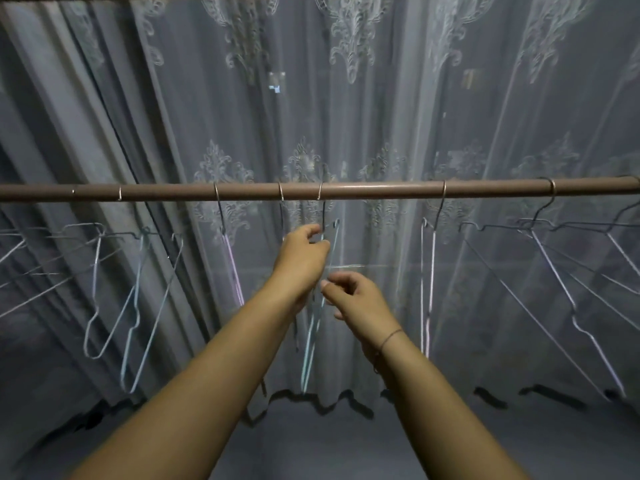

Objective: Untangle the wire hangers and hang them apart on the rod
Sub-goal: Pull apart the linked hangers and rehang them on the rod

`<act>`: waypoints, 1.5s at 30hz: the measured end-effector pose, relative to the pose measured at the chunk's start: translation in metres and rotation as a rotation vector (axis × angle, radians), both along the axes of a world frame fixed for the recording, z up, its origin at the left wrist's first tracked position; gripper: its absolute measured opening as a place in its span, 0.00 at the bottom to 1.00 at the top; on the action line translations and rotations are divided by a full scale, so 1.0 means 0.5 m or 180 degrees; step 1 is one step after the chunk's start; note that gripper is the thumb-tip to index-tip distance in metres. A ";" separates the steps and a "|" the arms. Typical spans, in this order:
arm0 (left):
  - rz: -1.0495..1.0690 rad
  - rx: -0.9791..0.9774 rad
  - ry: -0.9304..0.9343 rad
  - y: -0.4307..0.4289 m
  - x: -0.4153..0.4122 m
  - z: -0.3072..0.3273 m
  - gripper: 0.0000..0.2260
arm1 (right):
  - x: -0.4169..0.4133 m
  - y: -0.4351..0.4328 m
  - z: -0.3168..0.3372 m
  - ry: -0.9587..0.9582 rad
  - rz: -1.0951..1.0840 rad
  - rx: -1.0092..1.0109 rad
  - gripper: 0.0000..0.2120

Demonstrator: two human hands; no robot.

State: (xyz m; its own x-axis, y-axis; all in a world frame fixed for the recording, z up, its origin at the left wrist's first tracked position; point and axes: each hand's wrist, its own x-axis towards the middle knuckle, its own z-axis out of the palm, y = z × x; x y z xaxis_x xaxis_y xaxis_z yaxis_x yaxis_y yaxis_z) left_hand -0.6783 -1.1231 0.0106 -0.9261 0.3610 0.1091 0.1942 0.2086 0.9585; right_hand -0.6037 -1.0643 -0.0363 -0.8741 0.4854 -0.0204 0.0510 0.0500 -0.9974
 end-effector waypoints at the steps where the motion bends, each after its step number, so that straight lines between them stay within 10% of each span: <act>1: -0.0052 0.0043 -0.0112 0.001 -0.003 -0.002 0.19 | -0.006 -0.005 -0.004 -0.0042 0.0039 -0.0052 0.15; 5: -0.0077 0.0342 -0.0545 0.010 -0.007 -0.012 0.06 | -0.019 -0.009 -0.013 -0.0017 0.0066 -0.0039 0.13; 23: 0.0128 0.1081 -0.1136 0.133 -0.057 -0.013 0.13 | -0.035 0.072 0.006 0.0368 -0.0359 -0.0321 0.08; 32: 0.0242 0.0606 -0.1445 0.122 -0.012 -0.184 0.09 | 0.044 0.110 -0.041 -0.0416 -0.0265 0.0586 0.24; 45: -0.0591 -0.0288 -0.0656 0.027 0.026 -0.274 0.07 | 0.083 0.176 -0.126 -0.1468 0.0303 0.2301 0.21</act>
